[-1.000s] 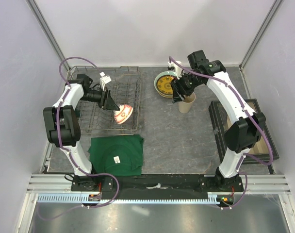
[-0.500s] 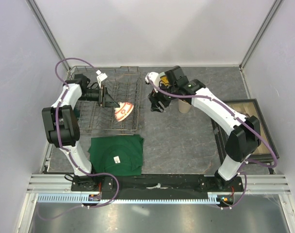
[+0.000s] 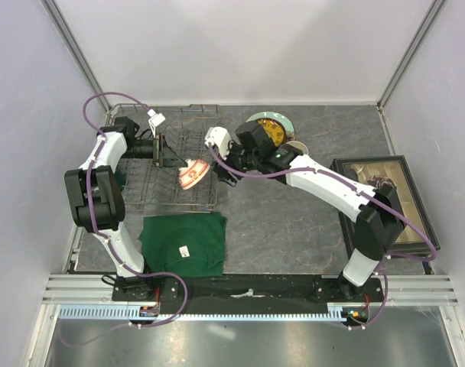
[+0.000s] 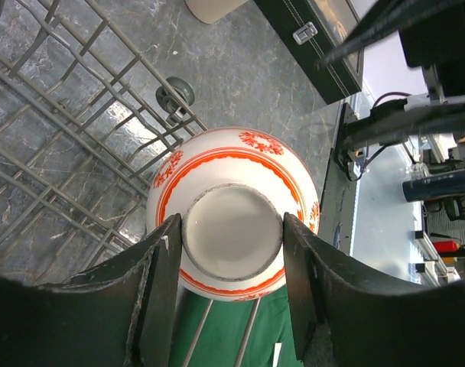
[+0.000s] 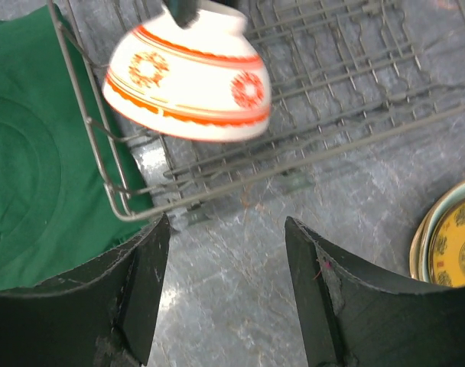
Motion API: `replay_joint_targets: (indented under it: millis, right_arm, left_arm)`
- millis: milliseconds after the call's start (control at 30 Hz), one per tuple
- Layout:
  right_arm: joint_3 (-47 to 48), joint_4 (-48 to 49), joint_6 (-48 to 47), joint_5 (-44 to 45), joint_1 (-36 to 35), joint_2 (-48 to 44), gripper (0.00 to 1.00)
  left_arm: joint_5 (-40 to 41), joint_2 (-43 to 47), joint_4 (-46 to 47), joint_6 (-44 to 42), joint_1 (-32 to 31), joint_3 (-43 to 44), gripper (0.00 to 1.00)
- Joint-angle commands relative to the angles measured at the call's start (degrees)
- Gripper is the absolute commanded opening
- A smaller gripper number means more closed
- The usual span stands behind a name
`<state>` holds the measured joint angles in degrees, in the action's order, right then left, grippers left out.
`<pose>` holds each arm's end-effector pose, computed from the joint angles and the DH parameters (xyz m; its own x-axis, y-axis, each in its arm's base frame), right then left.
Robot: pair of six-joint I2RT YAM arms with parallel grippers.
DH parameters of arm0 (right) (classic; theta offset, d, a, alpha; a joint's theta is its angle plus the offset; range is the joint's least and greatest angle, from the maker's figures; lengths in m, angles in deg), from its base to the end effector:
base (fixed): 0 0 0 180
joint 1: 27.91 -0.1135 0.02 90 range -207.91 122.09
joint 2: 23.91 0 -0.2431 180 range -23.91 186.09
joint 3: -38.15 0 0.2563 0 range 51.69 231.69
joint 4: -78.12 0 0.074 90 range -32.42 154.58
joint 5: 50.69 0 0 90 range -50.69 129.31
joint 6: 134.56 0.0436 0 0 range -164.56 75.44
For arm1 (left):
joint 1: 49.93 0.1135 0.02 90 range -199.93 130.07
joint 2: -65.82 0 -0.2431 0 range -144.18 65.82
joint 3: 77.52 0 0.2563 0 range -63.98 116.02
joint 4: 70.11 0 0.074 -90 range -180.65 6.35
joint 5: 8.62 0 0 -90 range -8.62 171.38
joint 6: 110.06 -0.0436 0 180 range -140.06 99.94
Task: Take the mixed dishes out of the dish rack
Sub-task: Place the bowl at the center of the board.
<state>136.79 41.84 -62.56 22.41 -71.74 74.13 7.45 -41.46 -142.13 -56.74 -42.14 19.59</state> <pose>0.2829 0.2891 0.2894 -0.1428 -0.5469 -0.8249 -0.9222 0.3761 -0.0898 0.3586 0.0068 0.2151 -0.7323 0.0667 -0.6777 0.6600 0.3144 -0.6823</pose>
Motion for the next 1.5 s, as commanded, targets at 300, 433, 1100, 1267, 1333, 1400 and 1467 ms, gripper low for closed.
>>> replay_joint_targets:
  millis: [300,433,1100,1267,1333,1400,1467]
  right_arm:
    - [0.1,8.0,-2.5,13.7,-7.3,4.1,0.69]
    - [0.2,9.4,-2.8,14.9,-7.3,5.5,0.69]
    - [5.3,11.0,-0.8,14.4,-7.4,8.2,0.68]
    - [5.5,11.6,-0.3,14.0,-7.6,7.8,0.67]
    - [5.6,11.8,-0.1,14.0,-7.6,7.6,0.67]
    - [6.1,11.8,0.3,13.8,-7.8,7.4,0.66]
    - [6.7,11.5,0.7,13.5,-7.8,7.4,0.66]
  left_arm:
    - [-6.7,0.2,-1.2,2.2,0.6,0.4,0.02]
    - [-7.0,0.2,-2.4,1.4,0.6,0.6,0.02]
    - [-8.3,-0.6,-5.6,-1.5,0.6,-0.4,0.01]
    - [-9.8,-2.1,-9.4,-5.2,0.6,0.2,0.02]
    - [-10.4,-2.9,-11.6,-6.5,0.6,0.7,0.02]
    - [-10.6,-3.8,-13.3,-8.7,0.6,1.0,0.01]
    - [-11.3,-4.4,-15.8,-10.8,0.6,1.4,0.02]
